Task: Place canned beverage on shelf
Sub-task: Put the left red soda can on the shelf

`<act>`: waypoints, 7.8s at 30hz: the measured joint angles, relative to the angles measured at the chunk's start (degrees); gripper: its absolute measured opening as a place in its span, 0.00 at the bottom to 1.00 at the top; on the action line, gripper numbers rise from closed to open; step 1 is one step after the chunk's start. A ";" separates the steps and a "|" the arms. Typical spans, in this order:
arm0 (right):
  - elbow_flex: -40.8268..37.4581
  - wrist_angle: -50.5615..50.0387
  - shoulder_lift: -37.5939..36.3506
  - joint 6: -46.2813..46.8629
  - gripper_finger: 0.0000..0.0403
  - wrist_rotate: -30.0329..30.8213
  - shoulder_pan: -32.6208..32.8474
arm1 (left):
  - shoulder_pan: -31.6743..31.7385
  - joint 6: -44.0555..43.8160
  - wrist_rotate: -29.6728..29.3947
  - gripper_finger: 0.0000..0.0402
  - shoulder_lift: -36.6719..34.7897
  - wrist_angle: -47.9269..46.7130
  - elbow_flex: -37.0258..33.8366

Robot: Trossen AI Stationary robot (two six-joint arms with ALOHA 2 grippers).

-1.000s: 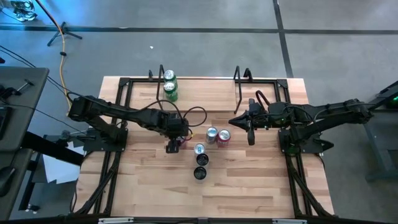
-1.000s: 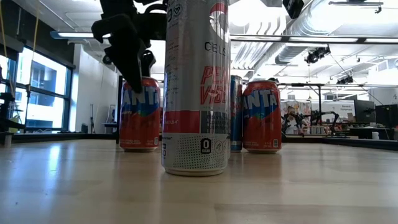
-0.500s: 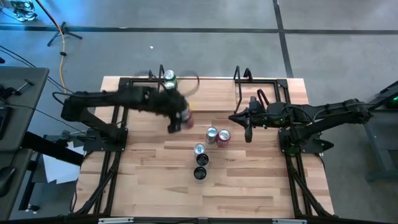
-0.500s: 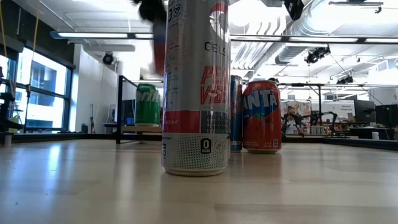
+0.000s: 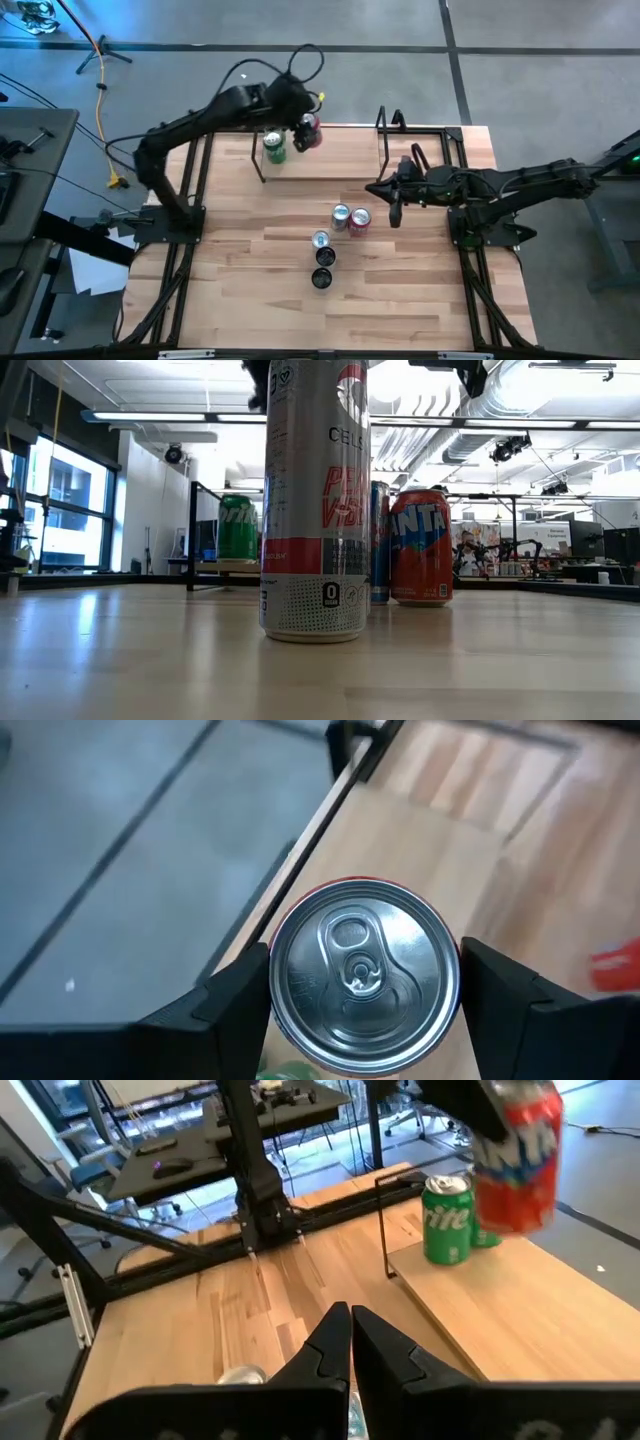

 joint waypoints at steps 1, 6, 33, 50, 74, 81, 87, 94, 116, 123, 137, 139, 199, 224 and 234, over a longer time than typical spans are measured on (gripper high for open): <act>0.00 0.56 0.21 0.19 0.00 -0.01 0.00 | 0.84 -0.04 0.28 0.57 1.02 0.11 0.02; 0.00 1.51 1.15 1.18 0.00 -0.05 0.00 | 3.19 -1.49 1.13 0.57 6.58 -0.11 0.04; -0.02 2.44 3.95 2.77 0.00 -0.20 0.00 | 4.53 -7.56 0.03 0.57 9.45 4.03 -9.25; -0.02 2.25 3.93 2.49 0.00 -0.20 0.00 | 4.53 -14.14 0.00 0.57 9.45 4.16 -9.24; -0.02 -1.04 3.91 2.42 0.00 -0.83 0.02 | 4.51 3.38 -1.04 0.57 9.49 4.02 -9.22; -0.02 -1.04 3.91 2.65 0.00 -0.83 0.02 | 5.77 14.17 10.93 0.57 9.56 6.42 -9.25; -0.02 -1.04 3.91 2.97 0.00 -0.83 0.02 | 7.29 14.44 18.13 0.57 9.55 7.30 -9.22; -0.02 -1.01 3.91 4.55 0.00 -0.83 0.02 | 7.75 20.55 21.35 0.57 9.55 5.69 -9.22; -0.02 -1.01 3.90 4.30 0.00 -0.83 0.04 | 7.95 26.54 20.37 0.57 9.54 6.94 -9.22; -0.02 -1.01 3.89 4.30 0.00 -0.83 0.04 | 7.94 26.54 20.37 0.57 9.54 6.91 -9.22; -0.02 -1.01 3.90 4.30 0.00 -1.46 0.04 | 7.79 24.51 19.67 0.57 11.80 7.61 -8.96; -0.02 -1.01 3.89 4.30 0.00 -1.58 0.04 | 7.77 24.56 19.61 0.57 11.81 7.59 -8.96; -0.07 16.64 16.33 0.84 0.00 -9.07 -7.67 | -8.98 -25.61 27.85 0.96 -52.15 55.69 -68.53; -0.04 24.94 17.02 4.48 0.00 -19.95 -8.26 | -15.84 -37.50 15.67 0.96 -59.81 67.23 -80.67; -0.04 25.11 17.02 6.40 0.00 -19.94 -8.26 | -15.88 -17.93 14.99 0.95 -58.62 67.03 -80.67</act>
